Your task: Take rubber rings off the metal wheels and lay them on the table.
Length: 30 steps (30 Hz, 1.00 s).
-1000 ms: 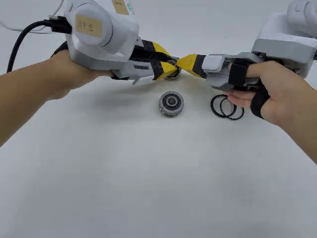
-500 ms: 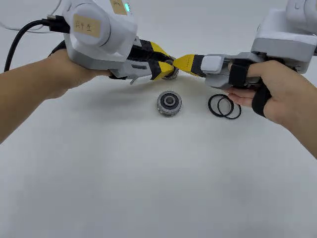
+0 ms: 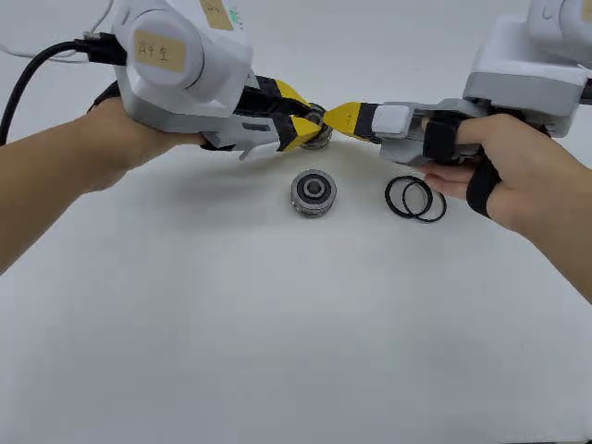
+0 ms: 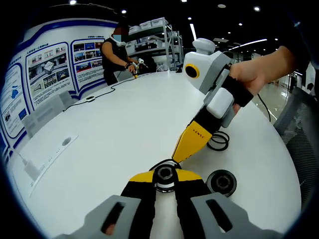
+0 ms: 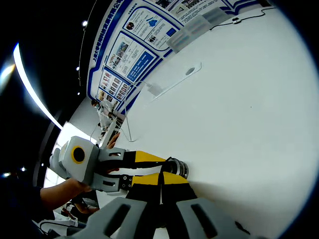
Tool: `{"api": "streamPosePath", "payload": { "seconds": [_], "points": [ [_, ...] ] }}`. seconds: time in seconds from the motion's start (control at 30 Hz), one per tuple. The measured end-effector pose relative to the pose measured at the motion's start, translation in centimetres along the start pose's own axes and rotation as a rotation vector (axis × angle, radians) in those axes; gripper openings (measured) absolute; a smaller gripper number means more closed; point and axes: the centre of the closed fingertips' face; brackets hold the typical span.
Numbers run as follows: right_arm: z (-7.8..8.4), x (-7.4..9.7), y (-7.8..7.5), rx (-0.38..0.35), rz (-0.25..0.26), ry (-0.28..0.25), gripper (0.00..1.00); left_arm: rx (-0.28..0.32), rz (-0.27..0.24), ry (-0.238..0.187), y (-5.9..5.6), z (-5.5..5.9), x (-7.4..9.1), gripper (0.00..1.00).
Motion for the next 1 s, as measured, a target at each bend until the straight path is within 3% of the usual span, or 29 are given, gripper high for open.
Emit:
{"api": "streamPosePath", "payload": {
  "seconds": [0.4,0.53,0.67,0.8,0.97,1.0],
  "points": [
    [-0.2,-0.7,1.0,0.008,-0.027,0.016,0.01,0.082,-0.057,-0.06,1.0,-0.7,2.4,0.27],
    [-0.2,-0.5,1.3,0.003,-0.035,0.024,0.01,0.114,-0.079,-0.084,1.4,-0.9,3.1,0.35],
    [-1.8,1.1,1.6,-0.032,-0.056,-0.027,0.01,0.14,-0.115,-0.108,1.8,-1.3,3.9,0.43],
    [-2.4,3.4,0.5,-0.054,-0.034,-0.051,0.01,0.142,-0.128,-0.122,1.7,-1.6,4.4,0.5],
    [-1.1,6.0,-1.3,-0.135,-0.005,-0.067,0.01,0.158,-0.149,-0.139,1.7,-1.9,5.0,0.54],
    [-0.6,6.5,-1.7,-0.183,-0.002,-0.071,0.01,0.16,-0.154,-0.142,1.6,-1.9,5.2,0.54]
  ]
}}
Point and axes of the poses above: the centre of the closed fingertips' face, and the gripper's own axes: x roughly backward along the fingers, y roughly to its left, z roughly out of its underside, and after that the axes turned 1 degree about z, right-handed
